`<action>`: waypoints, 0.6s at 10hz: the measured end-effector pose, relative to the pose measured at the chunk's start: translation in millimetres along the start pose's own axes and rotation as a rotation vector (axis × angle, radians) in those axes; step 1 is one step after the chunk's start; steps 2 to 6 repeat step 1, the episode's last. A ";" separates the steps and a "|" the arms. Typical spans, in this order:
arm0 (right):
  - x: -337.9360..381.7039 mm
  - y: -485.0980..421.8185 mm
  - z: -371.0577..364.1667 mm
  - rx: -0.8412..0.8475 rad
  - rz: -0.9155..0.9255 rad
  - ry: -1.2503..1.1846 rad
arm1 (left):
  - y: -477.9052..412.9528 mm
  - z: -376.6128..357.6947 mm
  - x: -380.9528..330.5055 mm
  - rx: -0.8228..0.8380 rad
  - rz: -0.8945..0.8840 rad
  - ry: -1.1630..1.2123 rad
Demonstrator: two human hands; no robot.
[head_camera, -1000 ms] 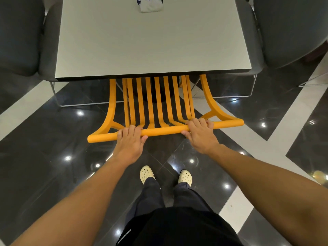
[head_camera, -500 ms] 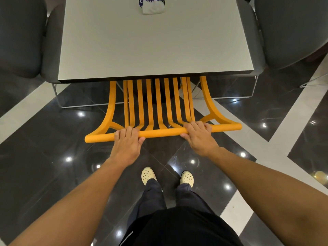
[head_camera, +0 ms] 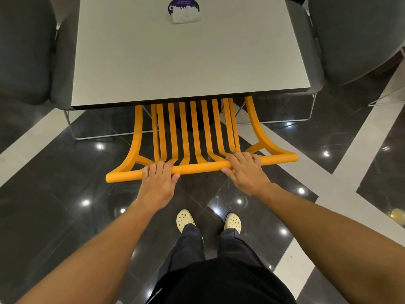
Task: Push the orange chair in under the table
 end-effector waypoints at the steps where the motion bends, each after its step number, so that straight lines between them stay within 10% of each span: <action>1: 3.1 -0.8 8.9 -0.073 -0.047 0.053 | -0.6 4.4 3.7 0.009 -0.009 0.062; 6: 3.1 -0.8 8.9 -0.073 -0.047 0.053 | -0.6 4.4 3.7 0.009 -0.009 0.062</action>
Point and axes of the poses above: each hand's wrist, its own y-axis away from the middle knuckle, its own z-axis out of the back of the hand, x = y × z, the point moved 5 cm from there along -y, towards the middle knuckle, and after that the axes turned 12 degrees about -y, right-handed, at the moved point
